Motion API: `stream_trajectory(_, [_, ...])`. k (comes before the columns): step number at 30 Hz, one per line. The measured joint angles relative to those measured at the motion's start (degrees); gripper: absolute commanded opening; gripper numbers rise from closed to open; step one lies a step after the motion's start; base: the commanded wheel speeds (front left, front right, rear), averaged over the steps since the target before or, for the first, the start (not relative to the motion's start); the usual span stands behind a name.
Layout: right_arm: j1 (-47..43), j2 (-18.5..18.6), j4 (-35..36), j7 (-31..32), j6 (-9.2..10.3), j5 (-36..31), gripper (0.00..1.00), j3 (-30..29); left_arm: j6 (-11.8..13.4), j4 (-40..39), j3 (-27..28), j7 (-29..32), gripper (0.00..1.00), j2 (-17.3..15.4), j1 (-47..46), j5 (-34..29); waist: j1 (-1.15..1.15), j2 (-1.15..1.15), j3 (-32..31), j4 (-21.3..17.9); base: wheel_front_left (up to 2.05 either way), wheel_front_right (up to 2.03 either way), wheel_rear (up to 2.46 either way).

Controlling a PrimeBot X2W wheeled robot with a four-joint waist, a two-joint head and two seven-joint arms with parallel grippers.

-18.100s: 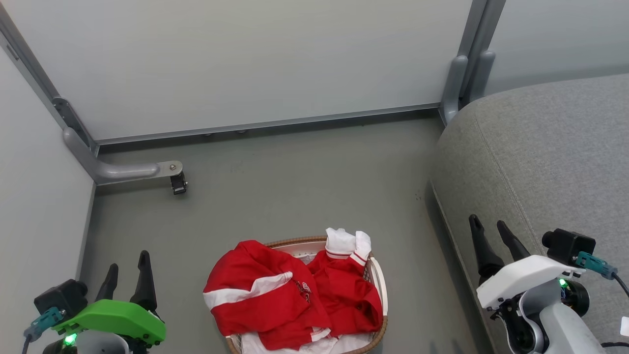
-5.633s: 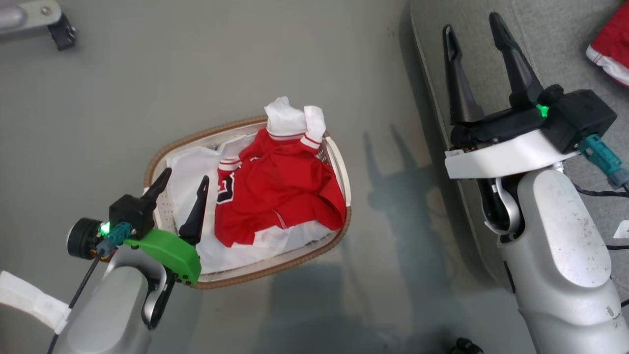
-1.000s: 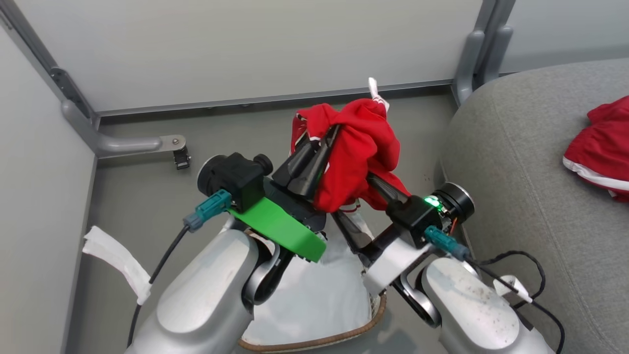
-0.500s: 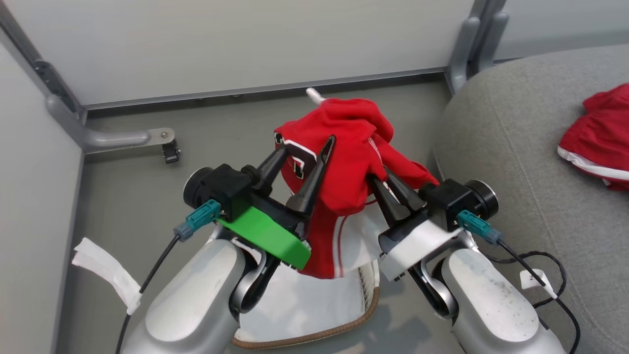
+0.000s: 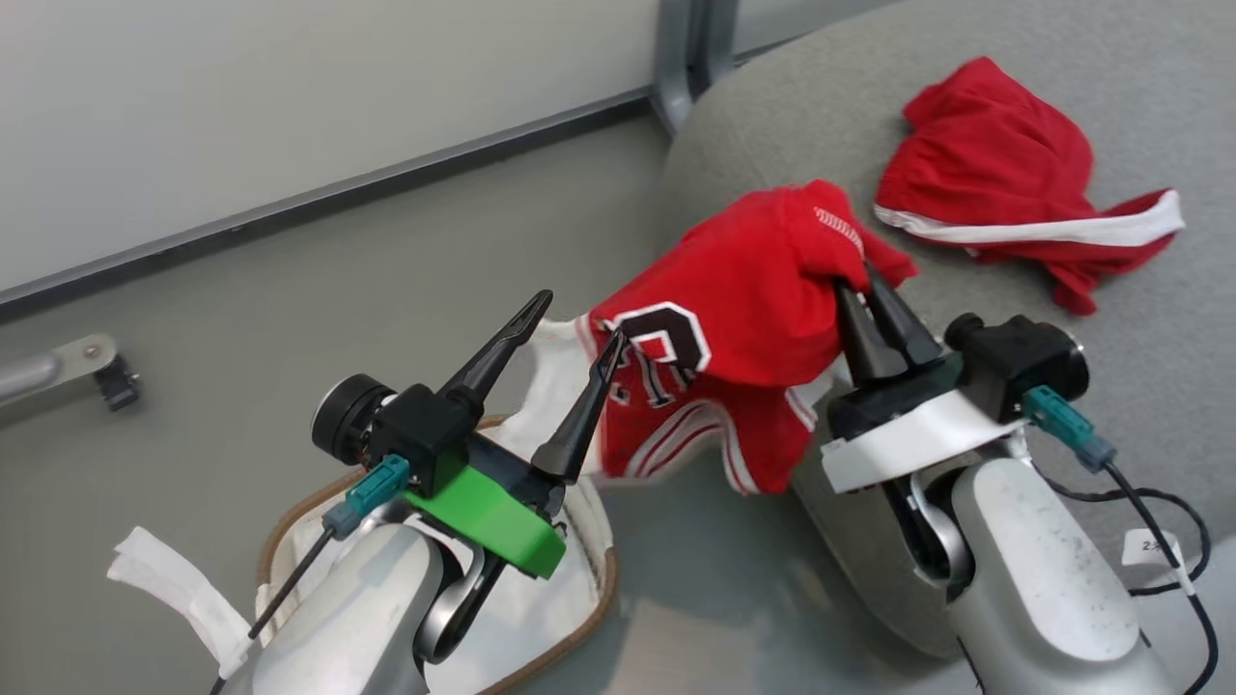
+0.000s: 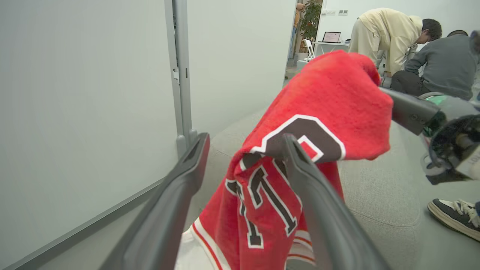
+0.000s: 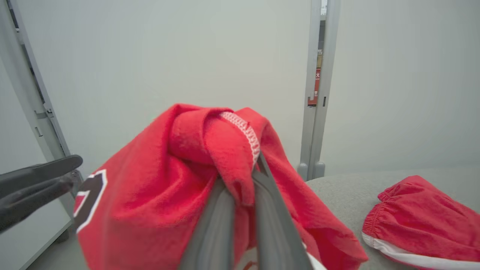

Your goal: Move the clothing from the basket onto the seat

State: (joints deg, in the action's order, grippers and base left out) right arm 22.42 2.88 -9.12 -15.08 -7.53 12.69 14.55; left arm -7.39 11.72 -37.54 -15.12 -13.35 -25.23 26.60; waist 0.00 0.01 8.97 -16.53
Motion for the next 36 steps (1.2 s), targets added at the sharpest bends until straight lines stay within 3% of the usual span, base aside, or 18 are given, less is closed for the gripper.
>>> stream_trajectory(5, [3.69, 0.05, 1.71, 0.0, 0.0, -2.53, 0.0, -5.55, 0.0, -0.69, -0.48, -0.01, 1.0, -0.3, 0.39, -0.44, 0.0, 0.0, 1.49, -5.82, 0.0, 0.0, 0.0])
stream_trajectory(11, [11.95, 0.43, 1.87, 0.0, 0.01, -8.87, 0.0, -12.34, 0.0, -1.45, -1.14, 0.0, 1.0, -2.18, 1.14, -0.55, 0.0, 0.0, 4.26, -10.21, 0.0, 0.0, 0.0])
stream_trajectory(15, [18.05, 4.36, -1.18, 0.0, 0.01, -12.44, 0.0, -17.56, 0.0, -1.9, -1.27, 0.0, 1.0, -4.99, 1.08, -0.57, 0.0, 0.0, 6.85, -11.21, 0.0, 0.0, 0.0])
stream_trajectory(24, [30.31, 9.34, -12.04, 0.09, 0.0, -21.53, 0.0, -26.11, 0.0, -4.81, -1.77, 0.0, 1.0, -9.77, -0.41, 1.45, 0.0, 0.0, 13.35, -8.76, 0.0, 0.0, 0.0])
stream_trajectory(28, [34.61, 10.68, -16.49, 1.58, 0.0, -26.59, 0.0, -33.18, 0.0, -5.55, -1.99, 0.0, 1.0, -11.07, -0.76, 2.02, 0.0, 0.0, 15.85, -6.19, 0.0, 0.0, 0.0])
stream_trajectory(35, [34.03, 7.9, -22.65, 3.31, 0.0, -33.62, 0.0, -43.5, 0.0, -5.66, -0.62, 0.0, 1.0, -12.51, -0.93, 3.11, 0.0, 0.0, 19.77, -1.87, 0.0, 0.0, 0.0])
stream_trajectory(36, [33.09, 7.08, -23.37, 3.27, 0.0, -34.31, 0.17, -45.09, 0.0, -5.7, -0.36, -0.01, 1.0, -12.63, -0.93, 3.11, 0.0, 0.0, 20.28, -1.35, 0.0, 0.0, 0.0])
